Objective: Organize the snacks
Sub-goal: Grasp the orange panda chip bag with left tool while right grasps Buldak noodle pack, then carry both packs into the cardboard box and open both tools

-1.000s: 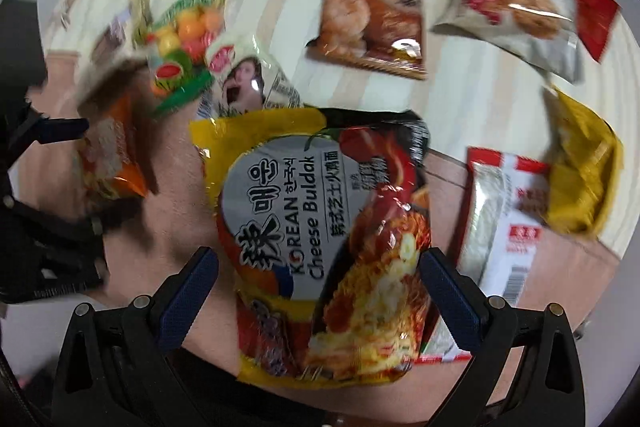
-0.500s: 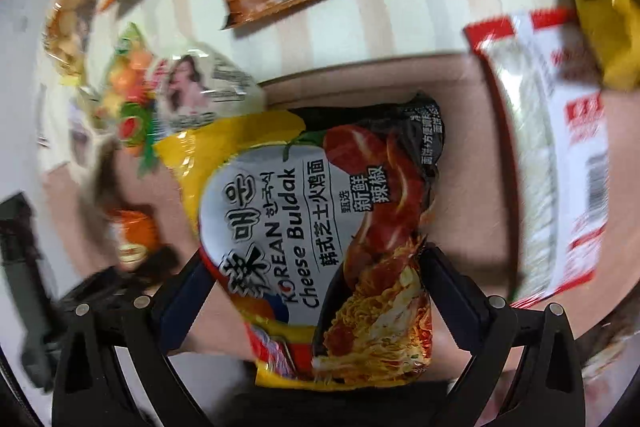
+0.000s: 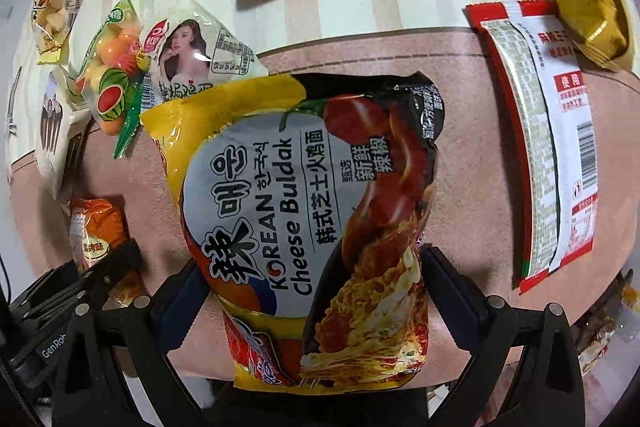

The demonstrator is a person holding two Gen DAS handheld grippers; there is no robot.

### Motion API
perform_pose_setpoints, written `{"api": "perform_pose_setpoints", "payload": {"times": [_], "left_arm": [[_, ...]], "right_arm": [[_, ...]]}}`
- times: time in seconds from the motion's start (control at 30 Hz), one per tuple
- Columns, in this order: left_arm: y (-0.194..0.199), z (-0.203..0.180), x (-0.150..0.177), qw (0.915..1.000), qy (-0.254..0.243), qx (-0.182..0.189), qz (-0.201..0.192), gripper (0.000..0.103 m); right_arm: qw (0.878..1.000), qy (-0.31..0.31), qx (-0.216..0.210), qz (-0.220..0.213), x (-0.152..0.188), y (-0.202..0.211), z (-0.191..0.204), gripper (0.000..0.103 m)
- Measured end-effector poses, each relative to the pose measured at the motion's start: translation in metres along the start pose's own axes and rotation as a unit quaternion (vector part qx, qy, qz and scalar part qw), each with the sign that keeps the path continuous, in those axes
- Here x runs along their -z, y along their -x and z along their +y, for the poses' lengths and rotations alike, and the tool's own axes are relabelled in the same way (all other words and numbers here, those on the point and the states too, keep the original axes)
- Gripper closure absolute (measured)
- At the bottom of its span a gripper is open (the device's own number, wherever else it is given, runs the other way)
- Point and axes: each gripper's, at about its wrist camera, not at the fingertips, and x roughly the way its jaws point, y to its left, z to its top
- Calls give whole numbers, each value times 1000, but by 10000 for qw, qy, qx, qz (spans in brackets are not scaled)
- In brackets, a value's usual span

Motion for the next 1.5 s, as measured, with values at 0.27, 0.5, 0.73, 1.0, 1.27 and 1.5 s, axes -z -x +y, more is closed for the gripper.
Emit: {"api": "perform_pose_setpoints", "payload": {"times": [0.27, 0.5, 0.73, 1.0, 1.27, 1.5], "left_arm": [[15, -12, 31, 9995, 62, -259, -166, 54], [55, -17, 58, 9989, 299, -184, -322, 54], [145, -59, 11, 9937, 208, 275, -1062, 54], [221, -113, -107, 9831, -109, 504, -1756, 54], [236, -130, -259, 9861, -124, 470, -1588, 53], [184, -137, -365, 9949, -5, 362, -944, 53]], "right_arm": [[9992, -119, -331, -197, 39, 26, -25, 14], [9939, 14, -1081, -229, 67, 66, -28, 14], [9810, 434, -1742, -734, 125, 133, -35, 14], [9649, 673, -2158, -1340, 120, 216, -58, 14], [9744, 497, -1657, -1437, 52, 213, -88, 14], [9894, 558, -1068, -811, 39, 139, -76, 14]]}}
